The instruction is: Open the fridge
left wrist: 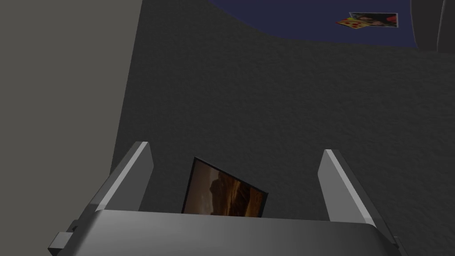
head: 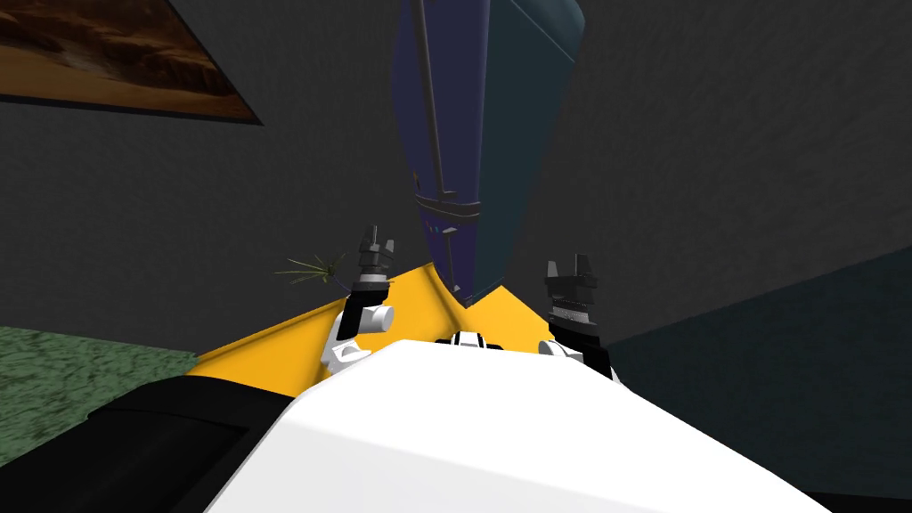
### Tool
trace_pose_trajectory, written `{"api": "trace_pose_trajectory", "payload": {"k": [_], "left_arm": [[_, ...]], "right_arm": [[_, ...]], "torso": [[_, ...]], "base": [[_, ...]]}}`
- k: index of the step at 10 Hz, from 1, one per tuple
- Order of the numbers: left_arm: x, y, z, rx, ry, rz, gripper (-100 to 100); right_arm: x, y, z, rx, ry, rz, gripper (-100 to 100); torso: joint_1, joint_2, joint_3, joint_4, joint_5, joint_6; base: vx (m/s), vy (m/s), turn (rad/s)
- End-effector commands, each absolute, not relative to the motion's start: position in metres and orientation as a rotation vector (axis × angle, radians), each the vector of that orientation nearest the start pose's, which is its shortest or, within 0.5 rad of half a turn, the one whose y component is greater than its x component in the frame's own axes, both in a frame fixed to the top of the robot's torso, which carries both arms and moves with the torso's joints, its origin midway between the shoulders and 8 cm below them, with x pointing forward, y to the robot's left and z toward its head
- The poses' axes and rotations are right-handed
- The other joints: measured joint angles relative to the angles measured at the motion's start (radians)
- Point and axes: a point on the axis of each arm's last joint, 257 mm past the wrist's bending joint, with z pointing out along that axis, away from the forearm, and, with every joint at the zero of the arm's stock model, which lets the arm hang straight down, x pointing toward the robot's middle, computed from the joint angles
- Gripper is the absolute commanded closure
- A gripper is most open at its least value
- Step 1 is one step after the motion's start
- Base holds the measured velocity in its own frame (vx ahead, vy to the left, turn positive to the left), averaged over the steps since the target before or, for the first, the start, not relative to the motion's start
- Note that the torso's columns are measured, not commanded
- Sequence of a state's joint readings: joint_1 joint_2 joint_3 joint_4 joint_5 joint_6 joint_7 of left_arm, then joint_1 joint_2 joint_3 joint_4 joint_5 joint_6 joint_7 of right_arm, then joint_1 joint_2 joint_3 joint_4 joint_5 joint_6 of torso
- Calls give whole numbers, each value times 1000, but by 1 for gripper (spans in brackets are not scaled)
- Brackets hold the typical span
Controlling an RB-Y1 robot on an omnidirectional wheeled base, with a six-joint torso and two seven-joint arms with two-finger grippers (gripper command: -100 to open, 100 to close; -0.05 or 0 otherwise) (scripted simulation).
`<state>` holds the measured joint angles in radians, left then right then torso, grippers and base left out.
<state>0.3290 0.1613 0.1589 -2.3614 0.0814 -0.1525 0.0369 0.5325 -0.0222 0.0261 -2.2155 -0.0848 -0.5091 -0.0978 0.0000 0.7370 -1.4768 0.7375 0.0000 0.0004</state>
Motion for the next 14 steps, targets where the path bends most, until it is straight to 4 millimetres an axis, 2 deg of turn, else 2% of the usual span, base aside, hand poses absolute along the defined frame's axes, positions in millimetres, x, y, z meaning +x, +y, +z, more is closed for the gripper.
{"api": "trace_pose_trajectory", "payload": {"k": [1, 3, 14], "left_arm": [[389, 315, 63, -702, 746, -1250, -100], [395, 319, 70, -724, 748, -1252, -100], [421, 332, 65, -864, 805, -1242, -100]], "right_arm": [[351, -286, -14, 811, 603, 1436, 0], [351, -286, -14, 811, 603, 1436, 0], [351, -286, -14, 811, 603, 1436, 0]], "torso": [[1, 0, 0, 0, 0, -1], [0, 2, 2, 1, 0, -1], [0, 0, 0, 0, 0, -1]], "base": [[80, -63, 52], [94, -90, 129], [85, -78, 87]]}}
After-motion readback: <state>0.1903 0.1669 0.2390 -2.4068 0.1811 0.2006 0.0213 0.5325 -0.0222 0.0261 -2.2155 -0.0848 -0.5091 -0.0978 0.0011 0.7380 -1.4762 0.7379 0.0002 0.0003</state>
